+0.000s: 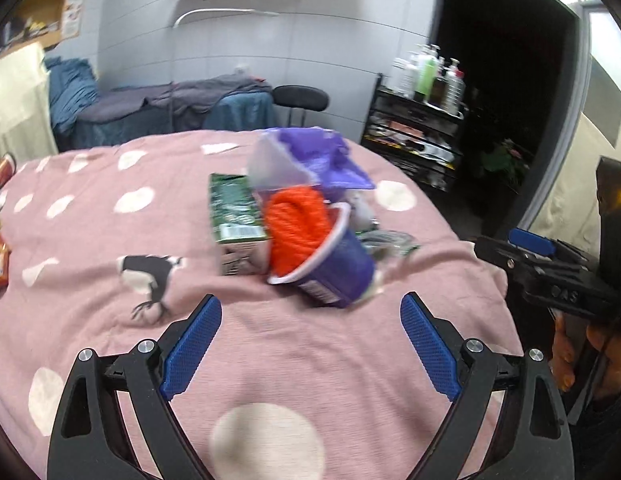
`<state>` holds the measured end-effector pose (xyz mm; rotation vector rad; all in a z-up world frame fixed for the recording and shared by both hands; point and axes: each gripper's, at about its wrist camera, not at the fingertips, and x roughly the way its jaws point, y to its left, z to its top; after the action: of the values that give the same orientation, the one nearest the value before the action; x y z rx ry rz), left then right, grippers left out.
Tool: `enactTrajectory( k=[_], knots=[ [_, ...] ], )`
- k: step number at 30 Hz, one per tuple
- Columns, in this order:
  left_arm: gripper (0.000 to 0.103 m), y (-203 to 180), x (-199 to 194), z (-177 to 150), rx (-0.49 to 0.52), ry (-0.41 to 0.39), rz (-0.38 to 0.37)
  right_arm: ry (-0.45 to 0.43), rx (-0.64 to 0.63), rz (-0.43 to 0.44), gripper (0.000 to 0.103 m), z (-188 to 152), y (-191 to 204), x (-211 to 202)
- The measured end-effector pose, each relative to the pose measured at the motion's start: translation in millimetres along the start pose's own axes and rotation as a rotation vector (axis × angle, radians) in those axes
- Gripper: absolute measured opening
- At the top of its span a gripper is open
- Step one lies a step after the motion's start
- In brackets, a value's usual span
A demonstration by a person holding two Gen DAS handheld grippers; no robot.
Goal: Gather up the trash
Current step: 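Grasp the green drink carton with the left tool while the right tool grasps the orange mesh net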
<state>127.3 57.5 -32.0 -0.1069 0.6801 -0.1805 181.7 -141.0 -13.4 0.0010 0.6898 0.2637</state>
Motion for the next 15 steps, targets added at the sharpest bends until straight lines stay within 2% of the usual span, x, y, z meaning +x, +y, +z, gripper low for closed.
enactTrajectory(
  k=[3,8,11,15],
  knots=[
    [0.089,16,-1,-1,-0.027,0.003,0.021,0.017,-0.043,0.016,0.089,2,18,9],
    [0.089,33,0,-1,-0.043,0.003,0.028,0.037,-0.086,0.109,0.089,6,40,19],
    [0.088,39,-1,0,-0.05,-0.001,0.03,0.052,-0.134,0.122,0.089,9,55,28],
    [0.085,45,-1,6,-0.066,-0.007,0.008,0.056,-0.137,0.161,0.081,20,66,35]
  ],
)
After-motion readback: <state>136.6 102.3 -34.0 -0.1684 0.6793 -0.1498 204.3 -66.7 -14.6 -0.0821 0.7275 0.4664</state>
